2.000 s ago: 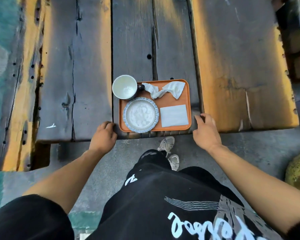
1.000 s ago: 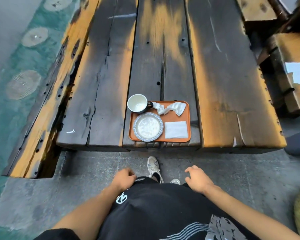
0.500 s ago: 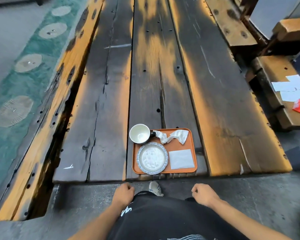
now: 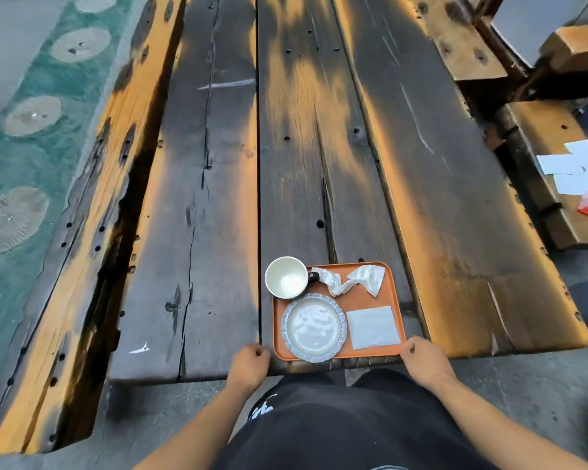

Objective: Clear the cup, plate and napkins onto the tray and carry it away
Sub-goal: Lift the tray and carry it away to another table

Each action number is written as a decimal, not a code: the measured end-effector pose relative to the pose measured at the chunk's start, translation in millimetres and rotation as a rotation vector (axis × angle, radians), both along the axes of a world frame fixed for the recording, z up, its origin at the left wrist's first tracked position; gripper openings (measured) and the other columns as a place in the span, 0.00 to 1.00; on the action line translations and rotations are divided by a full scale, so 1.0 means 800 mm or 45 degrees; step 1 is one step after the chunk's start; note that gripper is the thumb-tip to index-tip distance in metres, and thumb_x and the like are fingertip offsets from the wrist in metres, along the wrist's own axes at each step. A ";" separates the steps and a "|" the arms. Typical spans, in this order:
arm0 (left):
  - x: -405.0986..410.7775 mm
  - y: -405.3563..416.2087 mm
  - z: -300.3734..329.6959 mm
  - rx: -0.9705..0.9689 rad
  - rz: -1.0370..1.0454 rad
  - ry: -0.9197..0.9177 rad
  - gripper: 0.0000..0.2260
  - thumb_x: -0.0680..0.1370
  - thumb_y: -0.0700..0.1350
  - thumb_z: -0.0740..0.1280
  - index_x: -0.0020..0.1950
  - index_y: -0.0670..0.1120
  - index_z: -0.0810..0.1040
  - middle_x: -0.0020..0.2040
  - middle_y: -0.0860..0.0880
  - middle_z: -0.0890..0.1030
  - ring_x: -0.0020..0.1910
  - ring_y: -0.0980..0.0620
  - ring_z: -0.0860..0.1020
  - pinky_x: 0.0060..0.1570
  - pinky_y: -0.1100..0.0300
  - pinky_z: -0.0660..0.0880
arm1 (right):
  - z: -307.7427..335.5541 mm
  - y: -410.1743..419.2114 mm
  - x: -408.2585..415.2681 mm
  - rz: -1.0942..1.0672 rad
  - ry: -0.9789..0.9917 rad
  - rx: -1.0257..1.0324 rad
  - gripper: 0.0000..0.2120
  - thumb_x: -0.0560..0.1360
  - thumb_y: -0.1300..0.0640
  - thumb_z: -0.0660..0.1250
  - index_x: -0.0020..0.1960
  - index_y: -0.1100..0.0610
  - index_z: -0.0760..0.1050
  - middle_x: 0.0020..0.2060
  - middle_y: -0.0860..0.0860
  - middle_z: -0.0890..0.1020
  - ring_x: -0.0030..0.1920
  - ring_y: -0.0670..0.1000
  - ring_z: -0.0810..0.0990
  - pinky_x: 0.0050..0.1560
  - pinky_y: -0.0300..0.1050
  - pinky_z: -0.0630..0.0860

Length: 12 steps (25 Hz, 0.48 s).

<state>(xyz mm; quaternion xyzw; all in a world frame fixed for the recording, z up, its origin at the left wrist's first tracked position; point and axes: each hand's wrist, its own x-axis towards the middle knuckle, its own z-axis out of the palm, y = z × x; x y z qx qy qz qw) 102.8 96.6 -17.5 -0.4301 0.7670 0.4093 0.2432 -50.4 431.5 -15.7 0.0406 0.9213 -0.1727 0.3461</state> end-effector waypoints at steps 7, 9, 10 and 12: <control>-0.057 -0.015 0.003 -0.019 0.240 0.048 0.09 0.80 0.43 0.64 0.41 0.46 0.79 0.42 0.43 0.84 0.47 0.42 0.83 0.48 0.52 0.77 | 0.001 -0.017 -0.071 -0.177 -0.013 -0.111 0.13 0.78 0.49 0.67 0.60 0.54 0.75 0.52 0.50 0.79 0.54 0.54 0.80 0.49 0.45 0.77; -0.070 -0.016 0.003 -0.021 0.255 0.047 0.06 0.80 0.44 0.64 0.49 0.45 0.80 0.47 0.44 0.84 0.50 0.42 0.82 0.49 0.53 0.76 | -0.002 -0.023 -0.087 -0.179 -0.008 -0.098 0.16 0.79 0.49 0.67 0.63 0.55 0.75 0.58 0.53 0.81 0.59 0.55 0.81 0.53 0.47 0.78; -0.077 -0.017 0.003 -0.028 0.246 0.042 0.07 0.81 0.44 0.64 0.53 0.45 0.81 0.49 0.45 0.84 0.52 0.43 0.81 0.50 0.54 0.76 | -0.004 -0.026 -0.093 -0.183 0.003 -0.077 0.16 0.79 0.51 0.67 0.64 0.55 0.76 0.59 0.54 0.82 0.59 0.56 0.81 0.54 0.47 0.78; -0.087 -0.020 0.001 -0.036 0.244 0.051 0.10 0.81 0.45 0.65 0.59 0.44 0.80 0.54 0.45 0.84 0.54 0.44 0.81 0.52 0.55 0.75 | -0.004 -0.032 -0.101 -0.186 0.017 -0.073 0.12 0.80 0.52 0.67 0.61 0.57 0.77 0.57 0.55 0.83 0.56 0.56 0.82 0.51 0.45 0.78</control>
